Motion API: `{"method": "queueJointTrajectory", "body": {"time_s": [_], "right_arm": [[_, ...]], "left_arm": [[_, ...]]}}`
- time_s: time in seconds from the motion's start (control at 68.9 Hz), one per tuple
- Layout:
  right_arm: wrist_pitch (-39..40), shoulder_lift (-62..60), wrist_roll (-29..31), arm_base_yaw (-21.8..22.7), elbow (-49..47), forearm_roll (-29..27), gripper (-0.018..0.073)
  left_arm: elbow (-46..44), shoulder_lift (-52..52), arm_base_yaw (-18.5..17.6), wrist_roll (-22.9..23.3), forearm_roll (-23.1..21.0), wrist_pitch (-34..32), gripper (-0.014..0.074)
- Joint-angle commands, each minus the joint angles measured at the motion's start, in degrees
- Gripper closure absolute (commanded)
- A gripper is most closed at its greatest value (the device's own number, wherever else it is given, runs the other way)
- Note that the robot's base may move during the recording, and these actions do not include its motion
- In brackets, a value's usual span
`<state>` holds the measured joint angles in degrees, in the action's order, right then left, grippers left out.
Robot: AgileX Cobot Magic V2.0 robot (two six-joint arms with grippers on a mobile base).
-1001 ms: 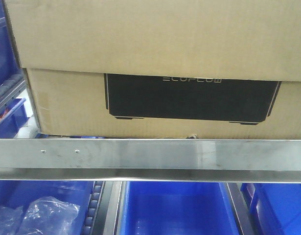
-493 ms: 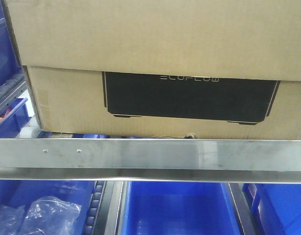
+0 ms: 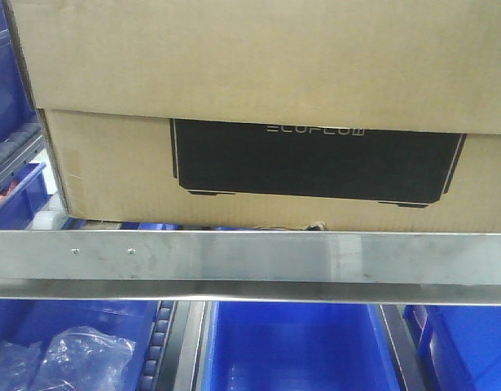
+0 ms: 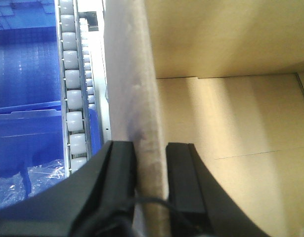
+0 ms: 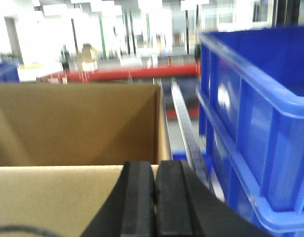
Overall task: Grab box from left shelf to table start
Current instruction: 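Close left and right grippers on the box's opposite side walls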
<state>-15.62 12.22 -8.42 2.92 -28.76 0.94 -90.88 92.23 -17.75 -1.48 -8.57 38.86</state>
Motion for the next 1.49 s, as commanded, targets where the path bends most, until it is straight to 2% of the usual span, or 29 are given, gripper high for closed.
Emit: {"method": "queueJointTrajectory", "body": {"time_s": [0.0, 0.087, 0.203, 0.479, 0.711, 0.987, 1.19, 1.233, 1.335, 1.379, 1.48], "right_arm": [[-0.6, 6.5, 0.5, 0.1, -7.2, 0.0, 0.0273], [-6.4, 12.7, 0.5, 0.1, -12.9, 0.0, 0.0092], [-13.0, 22.0, 0.5, 0.1, -20.3, 0.0, -0.0018], [-24.4, 42.8, 0.7, 0.1, -39.1, 0.0, -0.0010], [-33.5, 58.6, 5.7, 0.1, -52.7, 0.0, -0.0010], [-34.1, 72.6, 6.2, 0.3, -61.7, 0.0, -0.0010], [-33.7, 77.9, 7.7, 1.3, -63.3, 0.0, -0.0007], [-33.4, 78.4, 7.7, 1.4, -63.3, 0.0, 0.0019], [-33.2, 78.8, 7.8, 1.4, -63.2, 0.0, 0.0188], [-33.2, 78.8, 7.8, 1.4, -63.2, 0.0, 0.0313], [-33.1, 78.8, 7.8, 1.4, -63.2, 0.0, 0.0520]], "left_arm": [[-1.8, -2.0, -0.5, 0.2, -5.2, -1.1, 0.0694], [-1.8, -2.0, -0.5, 0.2, -5.2, -1.1, 0.0694], [-1.8, -2.0, -0.5, 0.2, -5.2, -1.4, 0.0694], [-1.8, -2.0, -0.5, 0.2, -5.2, -1.5, 0.0694], [-1.8, -2.0, -0.5, 0.2, -5.2, -1.8, 0.0694], [-1.8, -2.0, -0.5, 0.2, -5.2, -1.8, 0.0694], [-1.8, -2.0, -0.5, 0.2, -5.2, -1.8, 0.0694], [-1.8, -2.0, -0.5, 0.2, -5.2, -1.8, 0.0694], [-1.8, -2.0, -0.5, 0.2, -5.2, -1.8, 0.0694], [-1.8, -2.0, -0.5, 0.2, -5.2, -1.8, 0.0694], [-1.8, -2.0, -0.5, 0.2, -5.2, -1.8, 0.0694]]}}
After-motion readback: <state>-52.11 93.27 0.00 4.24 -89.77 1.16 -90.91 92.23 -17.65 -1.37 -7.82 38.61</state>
